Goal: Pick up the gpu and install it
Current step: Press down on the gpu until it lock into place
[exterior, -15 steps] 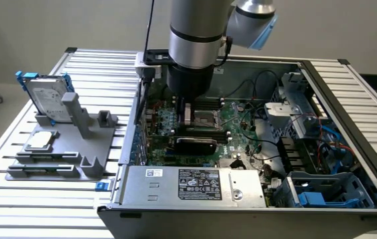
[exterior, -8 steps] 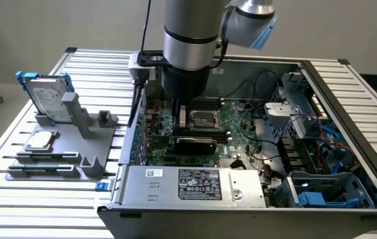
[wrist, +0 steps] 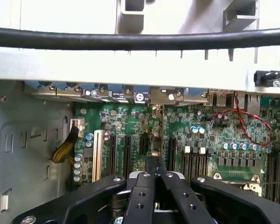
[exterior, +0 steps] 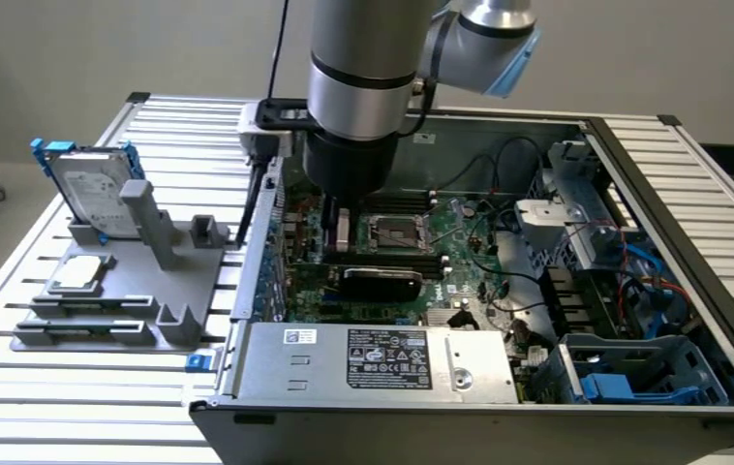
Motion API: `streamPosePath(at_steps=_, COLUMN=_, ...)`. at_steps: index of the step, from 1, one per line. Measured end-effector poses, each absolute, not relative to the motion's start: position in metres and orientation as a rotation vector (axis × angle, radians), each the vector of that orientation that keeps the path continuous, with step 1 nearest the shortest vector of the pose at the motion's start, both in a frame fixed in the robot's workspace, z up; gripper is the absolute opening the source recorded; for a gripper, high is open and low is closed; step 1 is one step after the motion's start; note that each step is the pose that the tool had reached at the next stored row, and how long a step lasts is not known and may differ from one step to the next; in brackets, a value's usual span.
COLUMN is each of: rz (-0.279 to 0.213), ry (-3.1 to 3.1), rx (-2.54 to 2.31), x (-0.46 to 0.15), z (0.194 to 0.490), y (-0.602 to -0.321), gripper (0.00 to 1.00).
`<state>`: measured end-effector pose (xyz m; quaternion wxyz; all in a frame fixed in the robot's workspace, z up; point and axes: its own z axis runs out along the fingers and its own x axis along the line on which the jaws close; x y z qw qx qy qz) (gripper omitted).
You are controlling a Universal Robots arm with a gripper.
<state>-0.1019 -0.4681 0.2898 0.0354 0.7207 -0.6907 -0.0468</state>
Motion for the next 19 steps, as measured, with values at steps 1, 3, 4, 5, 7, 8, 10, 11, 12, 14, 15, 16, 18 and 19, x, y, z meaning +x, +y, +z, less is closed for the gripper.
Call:
streamPosePath(at_steps=1, rz=-0.153, ry=-2.118, rx=2.21, x=-0.103, z=0.29, y=-0.468, gripper=0.11)
streamPosePath(at_steps=3, rz=-0.173, ry=-2.109, rx=2.2, x=-0.104, z=0.29, y=-0.469, gripper=0.11)
streamPosePath(at_steps=4, rz=-0.182, ry=-2.104, rx=2.195, x=-0.105, z=0.29, y=-0.469, gripper=0.11)
streamPosePath(at_steps=5, rz=-0.192, ry=-2.099, rx=2.189, x=-0.106, z=0.29, y=-0.469, gripper=0.11)
streamPosePath(at_steps=7, rz=-0.211, ry=-2.09, rx=2.179, x=-0.107, z=0.29, y=-0.469, gripper=0.11)
streamPosePath(at_steps=8, rz=-0.219, ry=-2.086, rx=2.175, x=-0.108, z=0.29, y=-0.469, gripper=0.11)
streamPosePath(at_steps=10, rz=-0.231, ry=-2.08, rx=2.168, x=-0.11, z=0.29, y=-0.469, gripper=0.11)
streamPosePath(at_steps=11, rz=-0.235, ry=-2.078, rx=2.166, x=-0.111, z=0.29, y=-0.469, gripper=0.11)
streamPosePath(at_steps=12, rz=-0.24, ry=-2.076, rx=2.163, x=-0.112, z=0.29, y=-0.469, gripper=0.11)
streamPosePath(at_steps=14, rz=-0.245, ry=-2.073, rx=2.16, x=-0.114, z=0.29, y=-0.468, gripper=0.11)
streamPosePath(at_steps=15, rz=-0.246, ry=-2.073, rx=2.159, x=-0.115, z=0.29, y=-0.468, gripper=0.11)
streamPosePath(at_steps=16, rz=-0.247, ry=-2.072, rx=2.159, x=-0.116, z=0.29, y=-0.468, gripper=0.11)
streamPosePath(at_steps=18, rz=-0.249, ry=-2.072, rx=2.158, x=-0.117, z=0.29, y=-0.467, gripper=0.11)
streamPosePath(at_steps=19, rz=-0.249, ry=-2.072, rx=2.158, x=-0.118, z=0.29, y=-0.467, gripper=0.11)
